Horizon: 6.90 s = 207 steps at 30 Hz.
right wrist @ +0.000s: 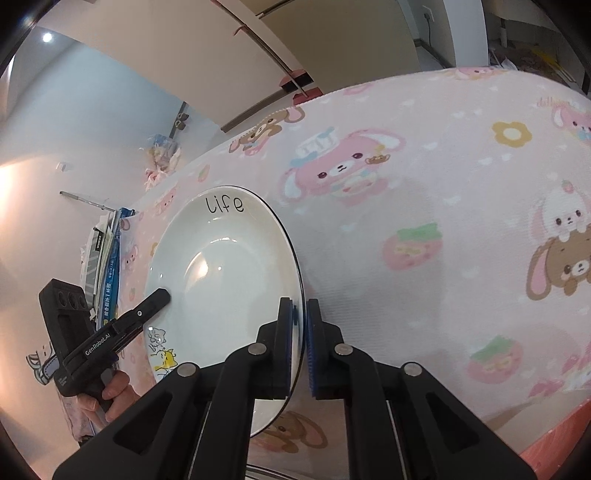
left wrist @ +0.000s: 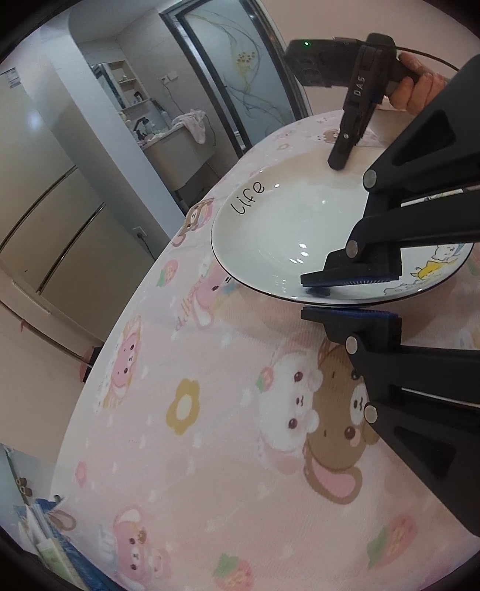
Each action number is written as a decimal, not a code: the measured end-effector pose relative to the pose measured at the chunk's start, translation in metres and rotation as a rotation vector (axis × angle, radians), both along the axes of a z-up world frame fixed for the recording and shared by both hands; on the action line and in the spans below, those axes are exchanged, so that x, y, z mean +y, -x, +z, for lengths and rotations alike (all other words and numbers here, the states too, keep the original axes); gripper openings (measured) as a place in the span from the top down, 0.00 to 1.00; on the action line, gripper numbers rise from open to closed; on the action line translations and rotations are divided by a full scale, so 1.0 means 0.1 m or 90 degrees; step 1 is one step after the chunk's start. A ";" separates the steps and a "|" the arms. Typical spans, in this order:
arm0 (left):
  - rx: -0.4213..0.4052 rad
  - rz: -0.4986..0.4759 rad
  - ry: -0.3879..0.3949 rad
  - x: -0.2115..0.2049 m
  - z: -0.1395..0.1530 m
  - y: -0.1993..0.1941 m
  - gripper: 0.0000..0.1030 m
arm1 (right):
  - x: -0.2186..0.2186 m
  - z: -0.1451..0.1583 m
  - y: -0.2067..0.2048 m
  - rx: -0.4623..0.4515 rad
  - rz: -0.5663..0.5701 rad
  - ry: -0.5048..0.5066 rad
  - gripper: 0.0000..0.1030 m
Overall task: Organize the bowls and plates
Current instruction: 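Close both grippers on the rim of the 'life' plate, then lift the 'life' plate upright with both grippers and carry it toward the bowls, then lower the 'life' plate onto the cartoon-rimmed plate stack with both grippers, then open both grippers to release the 'life' plate on the stack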
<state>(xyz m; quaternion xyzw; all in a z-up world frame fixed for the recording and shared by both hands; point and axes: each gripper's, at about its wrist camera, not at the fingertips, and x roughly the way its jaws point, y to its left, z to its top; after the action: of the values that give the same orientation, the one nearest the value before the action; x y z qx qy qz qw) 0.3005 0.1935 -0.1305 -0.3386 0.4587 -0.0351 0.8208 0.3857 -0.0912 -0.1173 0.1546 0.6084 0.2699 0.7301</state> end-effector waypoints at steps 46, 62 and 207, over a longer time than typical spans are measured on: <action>-0.233 -0.036 -0.113 -0.47 2.18 0.98 0.91 | -0.62 1.54 0.57 -0.219 -0.044 -0.204 0.91; -0.312 -0.065 -0.107 -1.01 2.61 2.05 0.91 | -1.09 2.34 1.80 -0.321 -0.055 -0.124 0.91; -0.032 -0.153 -0.249 -1.80 0.49 1.89 0.33 | -1.61 0.33 2.09 -0.128 -0.068 0.066 0.60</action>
<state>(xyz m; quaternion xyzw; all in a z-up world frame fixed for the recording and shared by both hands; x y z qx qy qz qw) 0.1115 0.0136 -0.0816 -0.1148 0.4735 -0.0514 0.8718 0.1767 -0.2522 -0.0845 0.1204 0.5363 0.2130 0.8078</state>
